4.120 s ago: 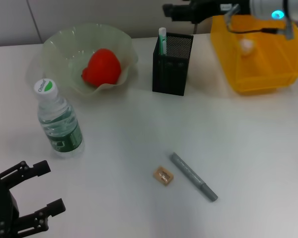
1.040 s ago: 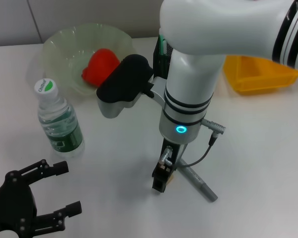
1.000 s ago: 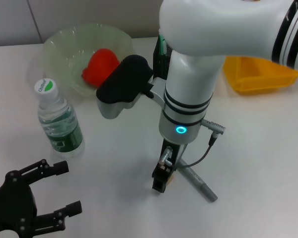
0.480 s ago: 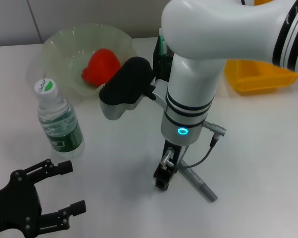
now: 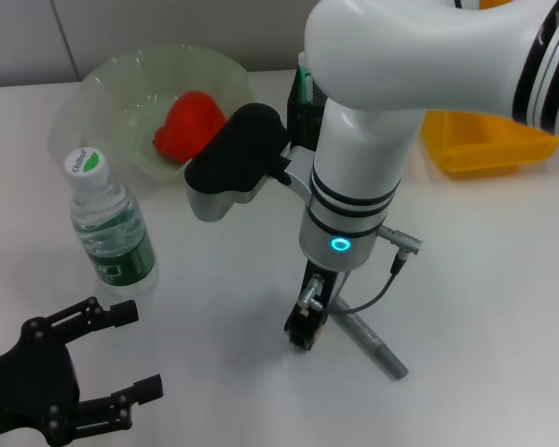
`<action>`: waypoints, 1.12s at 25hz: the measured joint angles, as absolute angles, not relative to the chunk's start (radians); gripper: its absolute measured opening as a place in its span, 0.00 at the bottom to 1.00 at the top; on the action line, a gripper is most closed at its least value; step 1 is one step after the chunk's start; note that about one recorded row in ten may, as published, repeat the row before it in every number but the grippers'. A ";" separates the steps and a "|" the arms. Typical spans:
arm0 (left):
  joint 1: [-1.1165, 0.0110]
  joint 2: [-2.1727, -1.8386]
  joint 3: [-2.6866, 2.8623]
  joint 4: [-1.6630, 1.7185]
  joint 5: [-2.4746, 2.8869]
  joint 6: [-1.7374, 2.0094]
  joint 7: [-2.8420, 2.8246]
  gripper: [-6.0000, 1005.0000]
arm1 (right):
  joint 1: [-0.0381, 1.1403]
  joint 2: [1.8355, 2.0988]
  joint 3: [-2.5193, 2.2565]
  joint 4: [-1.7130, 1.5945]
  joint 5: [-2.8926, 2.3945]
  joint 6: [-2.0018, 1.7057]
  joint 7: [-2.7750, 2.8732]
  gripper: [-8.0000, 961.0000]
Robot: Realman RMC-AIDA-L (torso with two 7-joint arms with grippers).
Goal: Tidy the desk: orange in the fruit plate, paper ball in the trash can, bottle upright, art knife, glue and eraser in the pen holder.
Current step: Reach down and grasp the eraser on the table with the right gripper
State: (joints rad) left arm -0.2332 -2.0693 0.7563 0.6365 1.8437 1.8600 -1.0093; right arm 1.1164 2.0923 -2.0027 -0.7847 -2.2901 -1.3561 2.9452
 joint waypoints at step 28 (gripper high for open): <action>-0.251 -2.069 0.756 0.621 1.841 1.854 -1.010 0.84 | 1.054 2.094 -1.846 -0.913 -2.381 -1.452 2.891 0.34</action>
